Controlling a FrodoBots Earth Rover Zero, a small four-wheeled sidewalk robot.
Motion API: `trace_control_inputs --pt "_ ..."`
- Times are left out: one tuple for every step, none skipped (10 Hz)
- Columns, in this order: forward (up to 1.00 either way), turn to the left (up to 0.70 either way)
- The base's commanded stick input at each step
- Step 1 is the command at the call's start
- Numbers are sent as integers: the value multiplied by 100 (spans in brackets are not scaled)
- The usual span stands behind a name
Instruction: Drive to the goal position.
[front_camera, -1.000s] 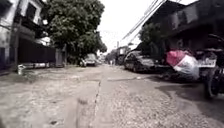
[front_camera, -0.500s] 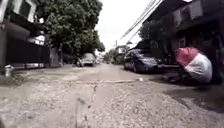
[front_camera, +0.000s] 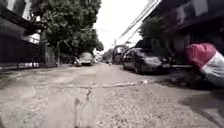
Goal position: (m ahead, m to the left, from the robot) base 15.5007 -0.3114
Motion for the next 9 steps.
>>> trace_control_inputs --pt "100 0" --pt "100 0" --pt "100 0" --pt "100 0" --pt "100 0" --pt "100 0" --pt "100 0" --pt "100 0" --pt "100 0"
